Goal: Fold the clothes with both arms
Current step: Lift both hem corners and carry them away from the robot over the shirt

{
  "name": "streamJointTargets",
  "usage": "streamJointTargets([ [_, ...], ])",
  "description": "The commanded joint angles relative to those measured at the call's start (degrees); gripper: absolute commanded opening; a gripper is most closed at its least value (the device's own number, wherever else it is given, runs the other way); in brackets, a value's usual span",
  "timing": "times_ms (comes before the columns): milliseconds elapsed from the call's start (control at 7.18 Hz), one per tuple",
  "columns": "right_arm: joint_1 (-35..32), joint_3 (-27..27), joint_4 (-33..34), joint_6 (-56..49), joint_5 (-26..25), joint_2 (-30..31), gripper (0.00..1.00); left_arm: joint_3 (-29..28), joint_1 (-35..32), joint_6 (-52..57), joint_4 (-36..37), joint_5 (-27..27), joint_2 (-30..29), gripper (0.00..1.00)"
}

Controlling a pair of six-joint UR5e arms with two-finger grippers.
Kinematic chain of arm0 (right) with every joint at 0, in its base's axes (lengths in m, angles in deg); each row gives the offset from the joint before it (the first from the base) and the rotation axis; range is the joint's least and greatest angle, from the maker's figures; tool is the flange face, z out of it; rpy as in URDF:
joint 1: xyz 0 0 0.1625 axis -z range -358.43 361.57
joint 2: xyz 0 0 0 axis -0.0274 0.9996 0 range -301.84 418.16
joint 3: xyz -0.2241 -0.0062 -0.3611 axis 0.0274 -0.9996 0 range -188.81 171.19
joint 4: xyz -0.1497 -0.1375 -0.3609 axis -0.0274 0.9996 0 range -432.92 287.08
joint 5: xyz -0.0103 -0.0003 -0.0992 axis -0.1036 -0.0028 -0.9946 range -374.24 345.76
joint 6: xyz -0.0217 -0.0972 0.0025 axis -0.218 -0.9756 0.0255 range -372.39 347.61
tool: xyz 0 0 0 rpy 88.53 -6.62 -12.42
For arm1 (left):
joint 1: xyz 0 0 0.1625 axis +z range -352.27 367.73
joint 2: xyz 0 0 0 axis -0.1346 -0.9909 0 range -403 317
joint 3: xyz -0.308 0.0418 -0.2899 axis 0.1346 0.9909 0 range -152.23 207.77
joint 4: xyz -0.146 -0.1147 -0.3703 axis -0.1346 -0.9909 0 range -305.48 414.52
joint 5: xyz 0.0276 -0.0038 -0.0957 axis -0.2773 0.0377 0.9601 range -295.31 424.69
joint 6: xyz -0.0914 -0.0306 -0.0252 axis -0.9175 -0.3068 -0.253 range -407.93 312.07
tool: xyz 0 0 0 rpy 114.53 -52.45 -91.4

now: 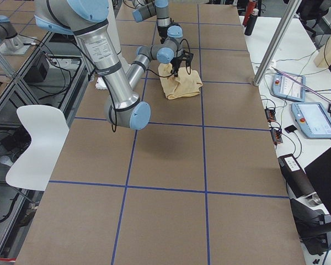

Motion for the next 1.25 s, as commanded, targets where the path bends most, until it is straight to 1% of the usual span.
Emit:
streamJointTargets([
  [0, -3.1, -10.3, -8.6, -1.1, -0.2, -2.9, 0.00, -8.1, -5.0, 3.6, -2.4, 0.0, -2.8, 0.00],
  [139, -3.7, -14.5, -9.1, -1.1, -0.5, -5.2, 0.00, -13.8, -5.6, 3.7, -7.8, -0.1, -2.8, 0.00],
  [278, -3.8, -17.7, -9.2, -1.5, -0.7, -7.7, 0.00, -17.2, -6.5, 3.7, -11.1, 0.0, -2.8, 0.00],
  [418, -3.8, -18.7, -9.8, -1.5, -0.7, -8.5, 0.00, -19.2, -6.5, 3.6, -13.2, -0.1, -2.9, 0.00],
  [557, -3.8, -19.6, -11.1, -1.5, -0.7, -9.1, 0.00, -19.4, -6.5, 3.6, -13.5, 0.0, -2.9, 0.00],
  [696, -3.8, -22.1, -12.7, -1.5, -0.7, -10.4, 0.00, -19.4, -6.5, 3.6, -13.5, 0.0, -3.2, 0.00],
  [975, -3.8, -23.3, -13.2, -1.5, -0.8, -10.4, 0.00, -19.2, -6.4, 3.7, -13.6, 0.0, -3.6, 0.00],
  [1114, -3.8, -23.4, -14.1, -0.9, -0.7, -10.3, 0.62, -18.9, -6.4, 3.7, -13.5, 0.0, -3.5, 0.17],
])
